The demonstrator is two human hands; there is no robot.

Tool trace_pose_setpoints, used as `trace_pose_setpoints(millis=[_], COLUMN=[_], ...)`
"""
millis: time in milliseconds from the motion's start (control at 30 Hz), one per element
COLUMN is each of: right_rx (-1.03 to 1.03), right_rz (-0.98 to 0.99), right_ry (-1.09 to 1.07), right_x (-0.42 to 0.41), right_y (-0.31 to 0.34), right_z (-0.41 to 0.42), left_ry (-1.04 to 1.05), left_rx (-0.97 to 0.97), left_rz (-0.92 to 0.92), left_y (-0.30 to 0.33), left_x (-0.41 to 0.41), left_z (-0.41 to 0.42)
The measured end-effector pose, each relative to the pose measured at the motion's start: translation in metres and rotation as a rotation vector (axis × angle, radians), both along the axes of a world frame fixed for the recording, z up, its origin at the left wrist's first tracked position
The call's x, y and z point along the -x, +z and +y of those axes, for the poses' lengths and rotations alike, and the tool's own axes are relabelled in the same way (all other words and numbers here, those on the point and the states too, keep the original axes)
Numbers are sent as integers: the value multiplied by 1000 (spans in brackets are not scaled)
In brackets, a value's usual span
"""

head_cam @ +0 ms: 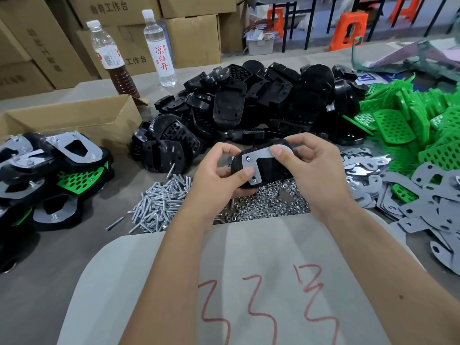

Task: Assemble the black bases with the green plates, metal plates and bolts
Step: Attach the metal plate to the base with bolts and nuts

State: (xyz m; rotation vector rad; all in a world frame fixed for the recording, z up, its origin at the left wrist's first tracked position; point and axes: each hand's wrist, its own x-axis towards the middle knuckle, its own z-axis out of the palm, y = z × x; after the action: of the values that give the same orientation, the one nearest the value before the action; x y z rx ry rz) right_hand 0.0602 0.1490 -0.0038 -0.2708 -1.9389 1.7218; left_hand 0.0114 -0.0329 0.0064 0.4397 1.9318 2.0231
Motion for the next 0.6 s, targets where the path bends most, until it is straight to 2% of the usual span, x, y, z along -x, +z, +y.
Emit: trace_pose_setpoints(millis=[300, 600], right_rx=[49, -5], right_rz=[14, 53], right_ry=[20, -2], right_x=[1, 3], right_y=[0, 0], right_z=[0, 0], left_ry=[-11, -14], left_rx=[-31, -70], left_rz=[-28, -188], left_y=[3, 5], left_x=[-3, -3], left_z=[5, 5])
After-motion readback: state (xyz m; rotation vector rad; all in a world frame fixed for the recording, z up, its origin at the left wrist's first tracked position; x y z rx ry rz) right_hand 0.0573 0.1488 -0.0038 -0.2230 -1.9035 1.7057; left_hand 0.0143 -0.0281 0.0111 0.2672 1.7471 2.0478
